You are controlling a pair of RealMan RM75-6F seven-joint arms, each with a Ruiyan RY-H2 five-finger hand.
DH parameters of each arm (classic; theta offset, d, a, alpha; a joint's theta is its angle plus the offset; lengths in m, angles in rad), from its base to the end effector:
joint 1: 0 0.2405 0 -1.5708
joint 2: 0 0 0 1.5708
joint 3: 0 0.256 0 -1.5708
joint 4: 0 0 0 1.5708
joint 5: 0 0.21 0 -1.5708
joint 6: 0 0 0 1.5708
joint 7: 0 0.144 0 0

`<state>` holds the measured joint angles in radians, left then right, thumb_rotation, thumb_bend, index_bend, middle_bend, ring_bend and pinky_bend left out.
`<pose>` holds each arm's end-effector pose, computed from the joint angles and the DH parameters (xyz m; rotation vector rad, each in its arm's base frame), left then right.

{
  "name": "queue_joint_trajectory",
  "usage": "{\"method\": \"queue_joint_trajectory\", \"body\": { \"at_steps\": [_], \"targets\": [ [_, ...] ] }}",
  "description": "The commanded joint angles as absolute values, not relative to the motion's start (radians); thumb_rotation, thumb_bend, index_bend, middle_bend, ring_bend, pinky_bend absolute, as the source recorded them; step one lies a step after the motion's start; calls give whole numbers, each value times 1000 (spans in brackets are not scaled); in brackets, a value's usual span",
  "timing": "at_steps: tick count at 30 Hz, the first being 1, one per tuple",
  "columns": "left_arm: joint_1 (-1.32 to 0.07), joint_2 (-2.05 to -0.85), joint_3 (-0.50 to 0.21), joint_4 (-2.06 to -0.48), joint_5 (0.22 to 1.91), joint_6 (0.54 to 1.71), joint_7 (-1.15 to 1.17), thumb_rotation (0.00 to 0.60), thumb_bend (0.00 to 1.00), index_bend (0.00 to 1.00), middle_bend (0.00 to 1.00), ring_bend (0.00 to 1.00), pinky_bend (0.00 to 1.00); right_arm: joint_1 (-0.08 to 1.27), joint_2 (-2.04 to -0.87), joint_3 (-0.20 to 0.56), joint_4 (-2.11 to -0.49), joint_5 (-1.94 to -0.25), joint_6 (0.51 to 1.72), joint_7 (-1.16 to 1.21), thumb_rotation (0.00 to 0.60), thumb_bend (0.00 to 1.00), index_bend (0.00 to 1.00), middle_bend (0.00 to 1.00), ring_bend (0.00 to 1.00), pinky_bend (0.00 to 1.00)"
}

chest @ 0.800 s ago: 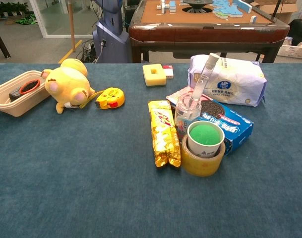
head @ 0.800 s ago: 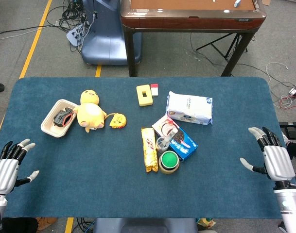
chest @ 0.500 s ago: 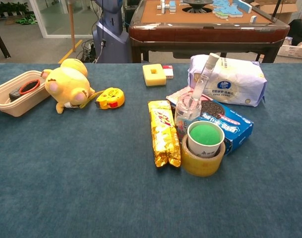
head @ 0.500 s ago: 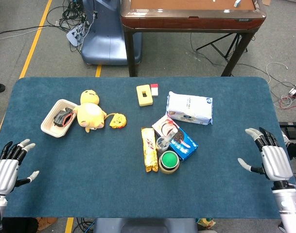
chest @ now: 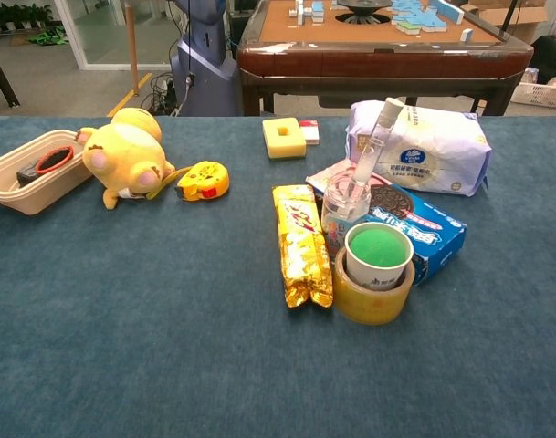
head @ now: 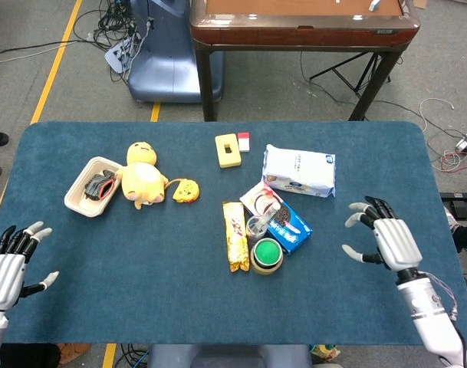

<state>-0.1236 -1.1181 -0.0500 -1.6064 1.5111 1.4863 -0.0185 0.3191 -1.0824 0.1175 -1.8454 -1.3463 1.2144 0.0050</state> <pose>-0.3033 0.1930 0.1595 -1.4097 -0.8829 -0.9536 -0.2368 -0.2478 0.1279 1.5119 -1.1487 1.0408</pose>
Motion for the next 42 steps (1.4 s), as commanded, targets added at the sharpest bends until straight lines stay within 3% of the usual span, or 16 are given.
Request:
{"method": "queue_joint_trajectory", "body": {
  "at_steps": [1,15,27,42],
  "targets": [
    [-119,-1116,-48,-1604,1512,1491,-23,600,200,184,101,109,0,385,-1133,160,-1824,-1278,1138,-28,600,283,454,246,90,64],
    [-105,-1109,-46,-1597,1506,1503,-35,600,200,184,101,110,0,579,-1317,251,-1720,-1075,954,-92,600,276,454,235,90,64],
    [-100,-1104,-49,-1587,1497,1500,-46,600,200,183,101,110,0,675,-1426,274,-1650,-991,905,-125,600,274,454,236,90,64],
    [-97,-1105,-52,-1576,1495,1501,-55,600,200,184,101,110,0,714,-1466,262,-1614,-959,889,-125,600,302,490,256,90,64]
  ]
}}
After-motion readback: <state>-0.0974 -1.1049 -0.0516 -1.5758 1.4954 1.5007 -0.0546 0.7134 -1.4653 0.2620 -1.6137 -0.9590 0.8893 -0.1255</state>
